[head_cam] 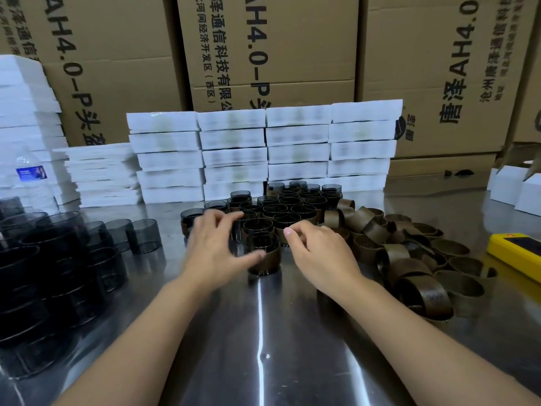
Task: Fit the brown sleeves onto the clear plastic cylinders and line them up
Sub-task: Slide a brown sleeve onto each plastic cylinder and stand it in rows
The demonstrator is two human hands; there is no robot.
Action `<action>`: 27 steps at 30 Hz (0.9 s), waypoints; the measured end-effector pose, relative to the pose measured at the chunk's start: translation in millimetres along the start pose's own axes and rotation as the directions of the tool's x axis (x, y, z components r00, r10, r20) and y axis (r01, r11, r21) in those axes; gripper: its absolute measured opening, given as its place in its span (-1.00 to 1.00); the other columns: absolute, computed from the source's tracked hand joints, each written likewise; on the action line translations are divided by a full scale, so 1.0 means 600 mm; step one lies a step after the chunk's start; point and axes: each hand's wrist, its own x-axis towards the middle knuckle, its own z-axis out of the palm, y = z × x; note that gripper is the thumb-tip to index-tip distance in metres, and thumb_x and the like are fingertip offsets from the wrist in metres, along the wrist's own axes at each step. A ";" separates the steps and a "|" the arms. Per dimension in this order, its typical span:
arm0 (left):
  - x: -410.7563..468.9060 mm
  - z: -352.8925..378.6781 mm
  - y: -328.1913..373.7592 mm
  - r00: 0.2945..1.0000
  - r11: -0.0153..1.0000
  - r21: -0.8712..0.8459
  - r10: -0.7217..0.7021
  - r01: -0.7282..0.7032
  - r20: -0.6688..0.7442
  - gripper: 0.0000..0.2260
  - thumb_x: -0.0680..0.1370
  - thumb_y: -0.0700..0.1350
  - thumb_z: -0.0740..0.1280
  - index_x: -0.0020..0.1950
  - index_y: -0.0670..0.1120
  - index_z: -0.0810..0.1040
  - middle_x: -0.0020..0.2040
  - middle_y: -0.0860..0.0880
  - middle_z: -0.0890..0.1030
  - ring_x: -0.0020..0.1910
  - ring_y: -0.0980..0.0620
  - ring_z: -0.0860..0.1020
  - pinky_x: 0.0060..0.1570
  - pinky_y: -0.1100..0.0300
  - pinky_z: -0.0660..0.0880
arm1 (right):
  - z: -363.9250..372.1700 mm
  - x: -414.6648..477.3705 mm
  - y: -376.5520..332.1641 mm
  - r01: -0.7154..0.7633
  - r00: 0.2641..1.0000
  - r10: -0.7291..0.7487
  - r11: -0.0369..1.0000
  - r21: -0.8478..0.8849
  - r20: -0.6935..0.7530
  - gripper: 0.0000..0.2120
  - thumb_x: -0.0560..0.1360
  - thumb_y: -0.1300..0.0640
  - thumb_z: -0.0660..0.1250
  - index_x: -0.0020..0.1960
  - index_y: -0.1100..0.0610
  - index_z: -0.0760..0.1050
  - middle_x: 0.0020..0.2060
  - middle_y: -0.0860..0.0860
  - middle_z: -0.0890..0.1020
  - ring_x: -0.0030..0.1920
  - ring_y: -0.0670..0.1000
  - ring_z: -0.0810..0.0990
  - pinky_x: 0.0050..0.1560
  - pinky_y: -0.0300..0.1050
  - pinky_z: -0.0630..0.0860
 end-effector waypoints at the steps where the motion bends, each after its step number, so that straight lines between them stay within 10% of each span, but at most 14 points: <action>1: 0.005 -0.010 -0.004 0.996 0.997 0.064 -0.047 0.052 -0.077 -0.35 0.40 0.27 0.38 0.42 0.05 0.37 0.18 -0.01 0.32 0.26 -0.02 0.25 0.31 0.05 0.25 | 0.000 0.000 0.001 0.005 1.000 -0.005 1.000 -0.006 0.000 -0.68 0.61 -0.10 0.04 0.09 0.01 0.51 -0.16 -0.06 0.60 0.03 0.04 0.48 0.02 -0.02 0.36; 5: 0.019 -0.053 -0.039 0.900 0.868 0.270 -0.350 0.416 -0.261 -0.40 0.48 0.19 0.31 0.38 -0.18 0.42 0.31 -0.30 0.40 0.36 -0.25 0.28 0.40 -0.11 0.17 | 0.003 -0.001 0.002 0.022 1.000 -0.021 0.999 -0.042 0.012 -0.67 0.61 -0.10 0.03 -0.30 -0.06 0.32 -0.37 -0.11 0.44 -0.09 0.06 0.49 -0.02 -0.03 0.35; 10: 0.014 -0.062 -0.073 0.738 0.653 0.475 -0.675 0.590 0.011 -0.30 0.52 0.27 0.22 0.50 -0.16 0.22 0.55 -0.27 0.06 0.50 -0.36 0.06 0.45 -0.23 -0.08 | 0.005 -0.001 0.000 0.055 0.998 -0.054 0.997 -0.051 0.014 -0.61 0.61 -0.09 0.05 -0.38 -0.05 0.24 -0.44 -0.10 0.40 -0.19 0.04 0.48 0.09 0.00 0.40; 19: 0.014 -0.065 -0.083 0.714 0.596 0.541 -0.700 0.594 -0.012 -0.35 0.51 0.28 0.23 0.45 -0.09 0.26 0.46 -0.22 0.24 0.42 -0.31 0.24 0.41 -0.16 0.12 | 0.006 -0.001 0.002 0.090 0.996 -0.092 0.994 -0.053 -0.022 -0.60 0.61 -0.09 0.06 -0.38 -0.02 0.26 -0.45 -0.09 0.40 -0.23 0.02 0.48 -0.15 -0.10 0.25; 27: 0.014 -0.054 -0.060 0.839 0.743 0.500 -0.541 0.446 0.056 -0.42 0.49 0.19 0.32 0.43 -0.04 0.32 0.38 -0.16 0.34 0.32 -0.22 0.39 0.26 -0.03 0.29 | 0.009 0.001 0.007 0.093 0.995 -0.095 0.993 -0.068 -0.033 -0.61 0.61 -0.10 0.06 -0.36 0.00 0.31 -0.44 -0.10 0.41 -0.22 0.03 0.49 -0.17 -0.11 0.24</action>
